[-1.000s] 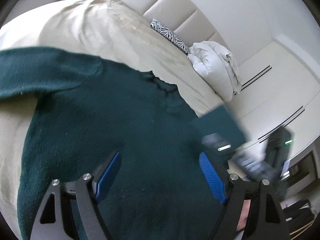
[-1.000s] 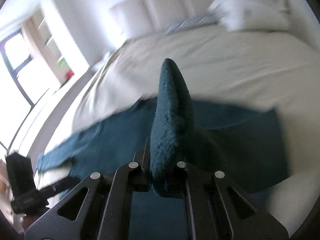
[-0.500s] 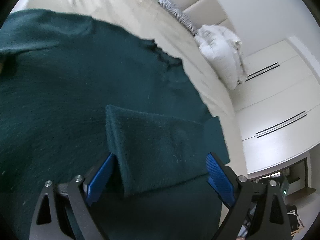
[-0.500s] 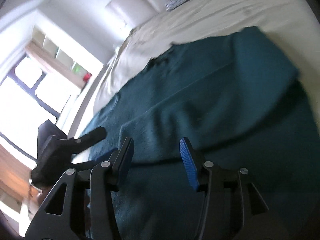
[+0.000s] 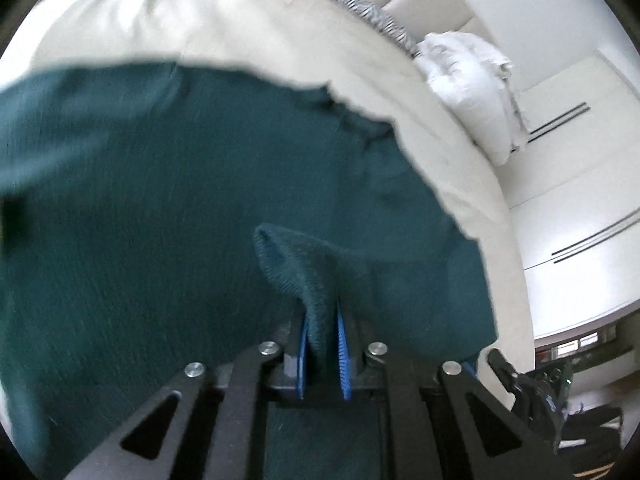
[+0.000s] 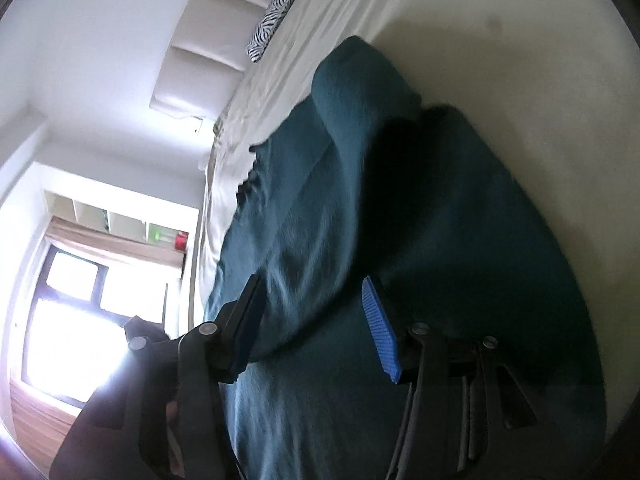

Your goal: Fold small clothes

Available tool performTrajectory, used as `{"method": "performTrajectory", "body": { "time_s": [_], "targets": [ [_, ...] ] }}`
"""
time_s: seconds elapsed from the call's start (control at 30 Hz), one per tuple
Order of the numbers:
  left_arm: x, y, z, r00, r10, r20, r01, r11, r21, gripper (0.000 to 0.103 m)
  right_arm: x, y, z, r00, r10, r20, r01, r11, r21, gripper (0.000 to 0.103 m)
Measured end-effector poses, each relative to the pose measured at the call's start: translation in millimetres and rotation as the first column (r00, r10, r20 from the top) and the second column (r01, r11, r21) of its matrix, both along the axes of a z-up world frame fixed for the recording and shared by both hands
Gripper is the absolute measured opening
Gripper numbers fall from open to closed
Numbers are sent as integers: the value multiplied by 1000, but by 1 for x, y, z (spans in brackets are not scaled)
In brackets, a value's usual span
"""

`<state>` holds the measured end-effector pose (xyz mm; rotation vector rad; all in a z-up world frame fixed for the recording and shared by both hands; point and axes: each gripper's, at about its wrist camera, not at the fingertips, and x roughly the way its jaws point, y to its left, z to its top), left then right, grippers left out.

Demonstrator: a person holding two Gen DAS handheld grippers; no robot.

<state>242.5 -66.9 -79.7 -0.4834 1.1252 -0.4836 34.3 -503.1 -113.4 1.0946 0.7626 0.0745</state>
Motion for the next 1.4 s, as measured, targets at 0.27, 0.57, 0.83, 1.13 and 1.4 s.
{"method": "performTrajectory", "body": {
  "time_s": [0.27,0.57,0.83,1.13,1.4],
  "targets": [
    [24,4,61,953,-4,303,2,1000,6,11,65,-26,-5,997,-74,-3,74,987,144,56],
    [45,26,14,949,104,297,-119,992,31,3,47,-90,-15,951,-276,138,240,943,231,56],
    [31,9,-17,992,36,125,-47,995,87,67,36,-81,-7,974,-182,132,167,979,118,55],
    [50,-24,-25,996,-43,82,23,973,229,38,40,-66,-6,982,-155,107,144,984,108,57],
    [41,-17,4,980,-52,191,5,970,242,12,33,-65,-4,979,-162,122,149,983,111,57]
  ]
}}
